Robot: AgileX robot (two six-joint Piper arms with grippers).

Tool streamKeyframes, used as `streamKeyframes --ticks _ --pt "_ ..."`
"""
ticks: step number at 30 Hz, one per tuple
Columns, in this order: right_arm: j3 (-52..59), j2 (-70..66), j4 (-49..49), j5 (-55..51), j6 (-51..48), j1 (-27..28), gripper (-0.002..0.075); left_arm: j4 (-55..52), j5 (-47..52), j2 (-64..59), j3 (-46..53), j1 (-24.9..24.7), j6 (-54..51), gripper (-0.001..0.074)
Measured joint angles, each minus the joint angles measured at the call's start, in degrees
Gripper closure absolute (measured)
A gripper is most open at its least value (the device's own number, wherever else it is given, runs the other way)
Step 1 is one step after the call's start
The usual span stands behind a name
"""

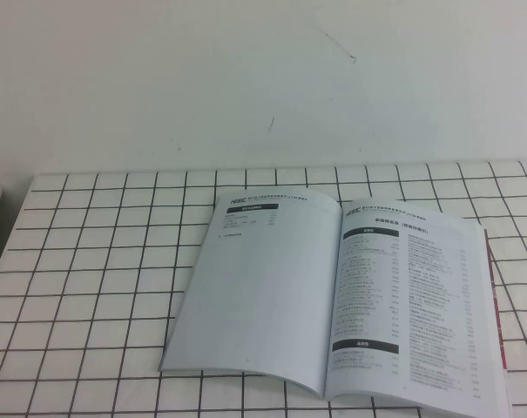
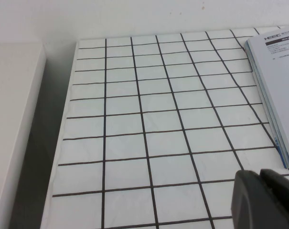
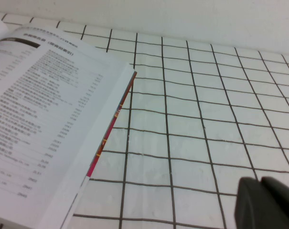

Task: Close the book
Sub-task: 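Close the open booklet and leave it lying on the table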

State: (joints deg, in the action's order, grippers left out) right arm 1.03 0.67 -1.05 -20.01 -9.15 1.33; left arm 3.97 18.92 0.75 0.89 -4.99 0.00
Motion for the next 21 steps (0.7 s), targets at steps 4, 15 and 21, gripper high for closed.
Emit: streamKeyframes --ticks 4,15,21 --pt "0.0 0.0 0.0 0.0 0.0 0.0 0.0729 0.0 0.0 0.0 0.0 0.0 0.0 0.0738" --pt "0.0 0.0 0.0 0.0 0.0 0.0 0.0729 0.0 0.0 0.0 0.0 0.0 -0.4 0.0738" --pt "0.0 0.0 0.0 0.0 0.0 0.0 0.0729 0.0 0.0 0.0 0.0 0.0 -0.4 0.0738"
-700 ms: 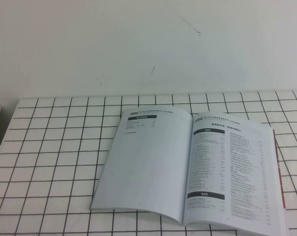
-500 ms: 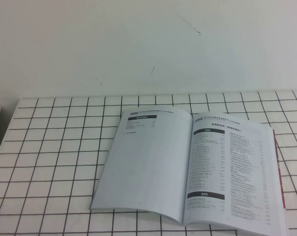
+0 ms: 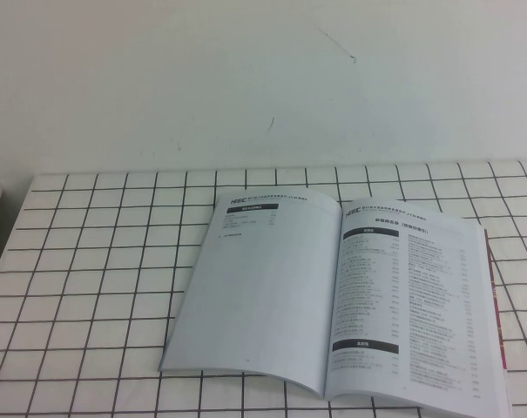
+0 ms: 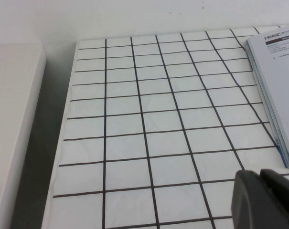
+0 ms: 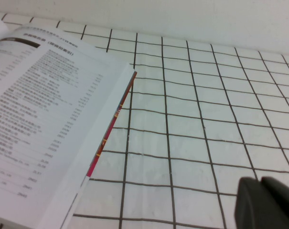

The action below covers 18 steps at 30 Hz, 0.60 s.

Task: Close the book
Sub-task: 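Close the open booklet and leave it lying on the table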

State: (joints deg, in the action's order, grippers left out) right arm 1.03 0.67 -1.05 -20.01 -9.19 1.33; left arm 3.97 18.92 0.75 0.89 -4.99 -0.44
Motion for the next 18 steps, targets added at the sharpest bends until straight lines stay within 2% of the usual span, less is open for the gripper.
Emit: streamKeyframes --ticks 18 --pt "0.0 0.0 0.0 0.0 0.0 0.0 0.0729 -1.5 0.0 0.0 0.0 0.0 0.0 0.0738"
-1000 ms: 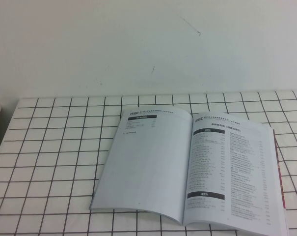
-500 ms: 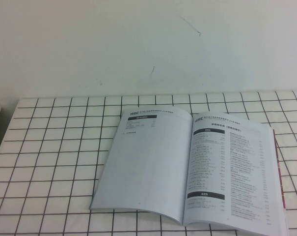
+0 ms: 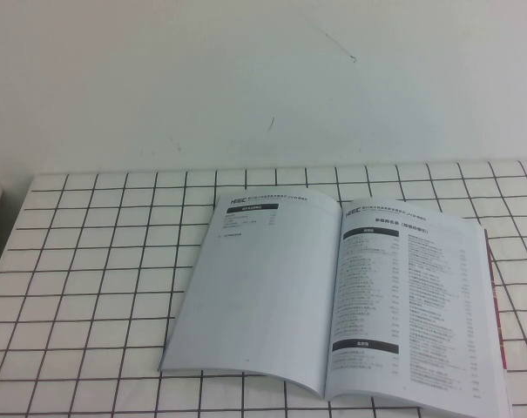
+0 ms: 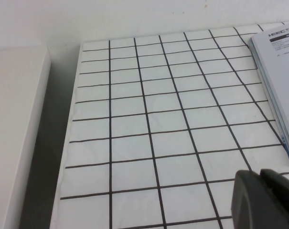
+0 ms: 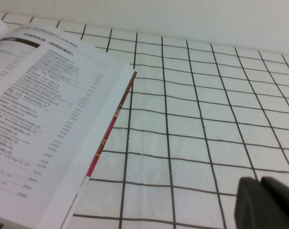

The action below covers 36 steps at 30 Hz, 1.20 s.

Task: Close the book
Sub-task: 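Close the open booklet and leave it lying on the table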

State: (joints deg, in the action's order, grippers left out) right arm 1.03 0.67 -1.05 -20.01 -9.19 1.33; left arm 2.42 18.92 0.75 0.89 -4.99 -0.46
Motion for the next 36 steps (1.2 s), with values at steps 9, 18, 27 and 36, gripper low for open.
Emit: streamKeyframes --ticks 9,18,27,36 --pt "0.6 0.0 0.0 7.5 0.0 0.0 0.0729 -0.2 -12.2 0.0 0.4 0.0 0.0 0.0738" --pt "0.6 0.0 0.0 40.5 0.4 0.0 0.0729 -0.2 -44.0 0.0 0.4 0.0 0.0 0.0738" --pt "0.6 0.0 0.5 53.7 0.6 0.0 0.0729 -0.1 -52.0 0.0 0.4 0.0 0.0 0.0738" --pt "-0.2 0.0 2.8 48.4 0.6 0.0 0.0729 3.1 -43.0 0.0 -1.3 0.0 -0.3 0.0738"
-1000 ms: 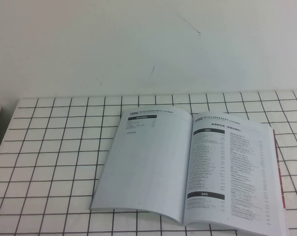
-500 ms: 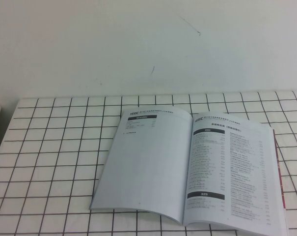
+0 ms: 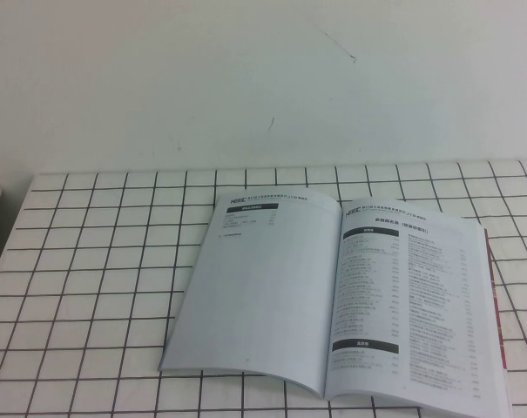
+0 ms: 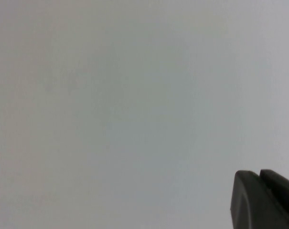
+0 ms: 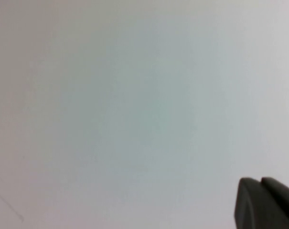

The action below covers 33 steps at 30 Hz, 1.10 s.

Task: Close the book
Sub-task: 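Close the open booklet and leave it lying on the table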

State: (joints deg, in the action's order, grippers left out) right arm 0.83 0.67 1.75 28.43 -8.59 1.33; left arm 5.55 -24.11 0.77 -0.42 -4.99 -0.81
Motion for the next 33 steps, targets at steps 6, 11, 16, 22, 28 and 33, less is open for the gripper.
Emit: streamKeyframes --ticks 6,11,16,22,28,33 --pt "-14.7 -1.5 2.4 -32.3 1.4 0.0 0.0729 0.0 17.4 0.0 -10.7 0.0 -2.5 0.0738" --pt "-25.7 -11.4 3.8 -50.2 1.4 0.0 0.0729 0.0 25.7 -6.4 -18.0 0.0 -3.5 0.0738" --pt "-35.2 -24.6 8.3 -61.9 -2.9 0.0 0.0729 1.5 36.4 -19.7 -24.4 0.0 -3.5 0.0738" --pt "-41.1 -39.6 17.6 -63.9 -13.5 0.0 0.0729 9.8 46.1 -37.2 -32.1 0.0 -6.0 0.0738" --pt "-43.9 -54.3 28.6 -63.7 -27.3 0.0 0.0729 24.6 54.8 -54.2 -38.8 0.0 -18.7 0.0738" --pt "-46.3 -67.9 35.1 -64.3 -36.0 -0.2 0.0729 34.0 57.2 -67.5 -44.4 -0.1 -27.3 0.0738"
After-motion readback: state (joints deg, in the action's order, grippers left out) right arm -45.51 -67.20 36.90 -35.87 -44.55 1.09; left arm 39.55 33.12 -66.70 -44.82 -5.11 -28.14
